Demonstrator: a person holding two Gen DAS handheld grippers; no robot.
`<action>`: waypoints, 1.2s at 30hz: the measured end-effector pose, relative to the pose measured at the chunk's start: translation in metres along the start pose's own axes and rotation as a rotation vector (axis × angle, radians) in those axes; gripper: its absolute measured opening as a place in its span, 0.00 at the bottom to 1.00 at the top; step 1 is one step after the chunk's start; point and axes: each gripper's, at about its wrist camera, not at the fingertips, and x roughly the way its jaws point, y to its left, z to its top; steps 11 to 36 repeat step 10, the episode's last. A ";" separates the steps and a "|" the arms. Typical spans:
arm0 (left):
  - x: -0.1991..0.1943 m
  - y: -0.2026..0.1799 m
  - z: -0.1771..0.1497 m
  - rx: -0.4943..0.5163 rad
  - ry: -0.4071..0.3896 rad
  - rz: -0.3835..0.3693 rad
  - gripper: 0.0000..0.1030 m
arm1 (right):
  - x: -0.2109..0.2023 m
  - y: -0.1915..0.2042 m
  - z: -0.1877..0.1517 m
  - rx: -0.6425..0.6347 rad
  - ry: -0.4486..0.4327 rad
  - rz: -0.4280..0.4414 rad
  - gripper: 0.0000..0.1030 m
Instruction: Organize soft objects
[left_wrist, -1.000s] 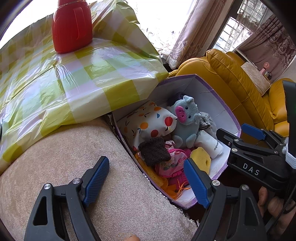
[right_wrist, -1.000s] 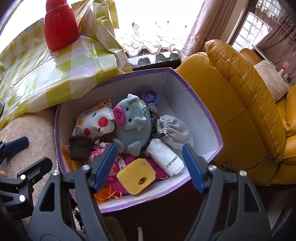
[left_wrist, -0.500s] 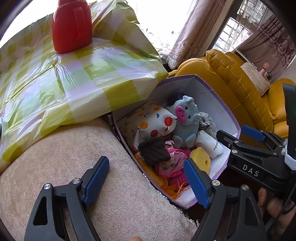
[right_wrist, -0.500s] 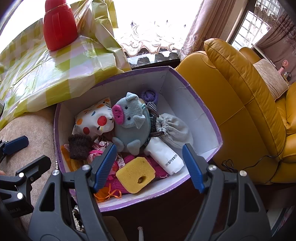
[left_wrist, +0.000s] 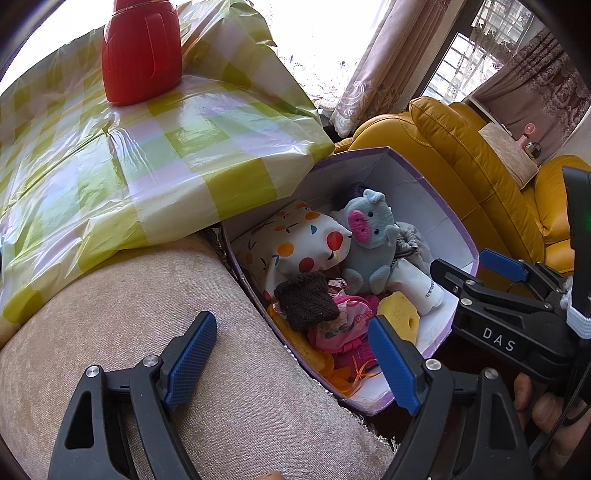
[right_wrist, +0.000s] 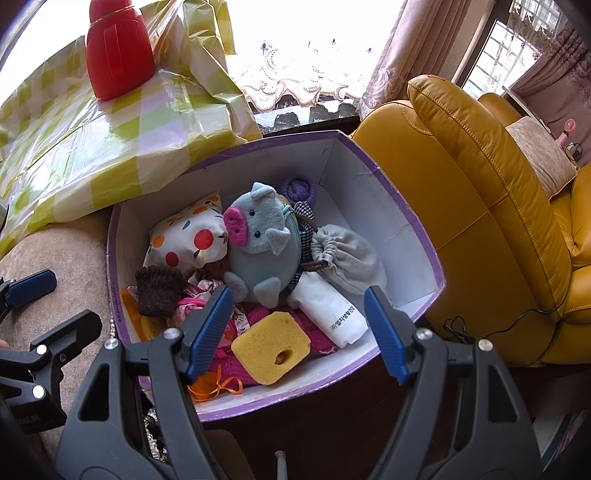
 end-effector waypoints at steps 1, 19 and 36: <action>0.000 0.000 0.000 0.001 0.001 -0.001 0.83 | 0.000 0.000 0.000 0.000 0.001 0.000 0.74; -0.001 -0.002 -0.002 0.043 -0.016 -0.020 0.87 | 0.003 -0.002 -0.001 0.001 0.009 -0.005 0.74; -0.001 -0.002 -0.002 0.043 -0.016 -0.020 0.87 | 0.003 -0.002 -0.001 0.001 0.009 -0.005 0.74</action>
